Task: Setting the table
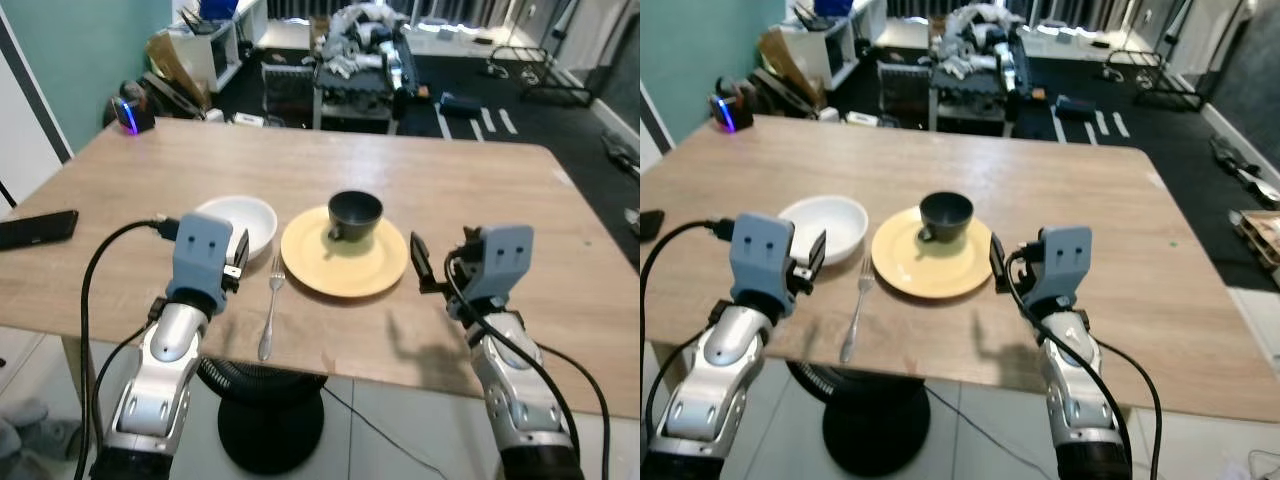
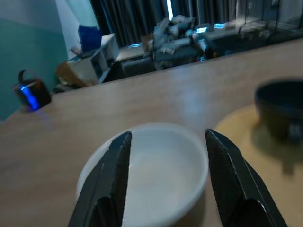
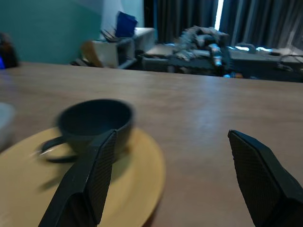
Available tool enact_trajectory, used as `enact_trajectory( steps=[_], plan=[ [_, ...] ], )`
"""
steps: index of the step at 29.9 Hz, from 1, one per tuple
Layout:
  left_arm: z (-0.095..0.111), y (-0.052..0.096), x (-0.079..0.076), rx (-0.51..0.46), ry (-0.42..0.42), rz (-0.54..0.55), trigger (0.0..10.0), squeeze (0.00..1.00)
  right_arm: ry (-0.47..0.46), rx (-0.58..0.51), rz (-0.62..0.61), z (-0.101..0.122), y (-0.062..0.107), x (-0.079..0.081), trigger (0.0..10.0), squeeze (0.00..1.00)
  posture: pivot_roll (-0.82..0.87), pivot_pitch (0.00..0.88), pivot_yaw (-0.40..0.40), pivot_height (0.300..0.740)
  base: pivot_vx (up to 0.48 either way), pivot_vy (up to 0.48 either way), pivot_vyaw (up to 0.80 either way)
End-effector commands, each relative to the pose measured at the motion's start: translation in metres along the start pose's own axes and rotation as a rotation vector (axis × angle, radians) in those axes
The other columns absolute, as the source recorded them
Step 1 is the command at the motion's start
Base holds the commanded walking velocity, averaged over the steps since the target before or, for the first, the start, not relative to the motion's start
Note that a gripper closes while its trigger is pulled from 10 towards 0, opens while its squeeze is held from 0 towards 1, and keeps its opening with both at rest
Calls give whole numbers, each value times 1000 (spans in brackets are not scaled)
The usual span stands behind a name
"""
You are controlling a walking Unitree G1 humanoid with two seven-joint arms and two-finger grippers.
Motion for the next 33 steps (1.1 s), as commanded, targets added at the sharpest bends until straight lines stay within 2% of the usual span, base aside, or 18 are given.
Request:
enact_trajectory(
  steps=[1,4,8,12,15,18,19,22,25,28,31,33],
  plan=[
    [-4,2,0,21,10,-11,10000,0,-19,6,-35,-1,1,-6,10000,0,-39,0,73,740,480,0,0],
    [-5,3,-3,35,36,-42,10000,0,-21,15,-71,-2,2,-16,10000,0,-42,0,73,740,234,0,0],
    [-5,5,-5,37,38,-82,10000,0,-11,23,-76,-2,3,-19,10000,0,-43,0,71,740,0,0,0],
    [-5,7,-4,48,23,-136,10000,0,-22,78,18,-6,5,-8,10000,0,-42,0,70,740,0,0,0],
    [-3,7,-2,49,17,-156,10000,0,-38,123,41,-9,4,-1,10000,0,-37,0,64,740,0,0,0],
    [-1,6,0,45,6,-164,10000,0,-83,180,57,-14,3,6,10000,0,-32,0,61,740,0,0,0],
    [2,4,3,38,-2,-165,10000,0,-140,212,75,-16,3,13,10000,0,-29,0,58,740,0,0,0],
    [6,2,6,31,-11,-165,10000,0,-202,243,104,-17,2,20,10000,0,-25,0,56,740,0,0,0],
    [7,2,7,29,-17,-166,10000,0,-223,265,122,-17,3,22,10000,0,-23,0,54,740,0,0,0],
    [8,1,10,26,-32,-162,10000,0,-303,290,130,-13,-2,24,10000,0,-20,0,45,740,0,0,0],
    [8,1,11,26,-34,-160,10000,0,-313,295,123,-13,-3,23,10000,0,-18,0,43,740,0,0,0],
    [9,1,11,24,-46,-156,10000,0,-279,294,122,-10,-4,23,10000,0,-16,0,39,740,0,0,0]
  ],
)
Point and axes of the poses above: a point about 5 cm out from each wrist's last joint towards the gripper, its own y axis pointing back from the gripper into the wrist, its own z axis along the axis of the wrist's last joint, x = y × z, the point moved 2 cm from there along -y, pointing out of the wrist towards the gripper, and after that the axes turned 4 degrees about y, right-handed, at the moved point
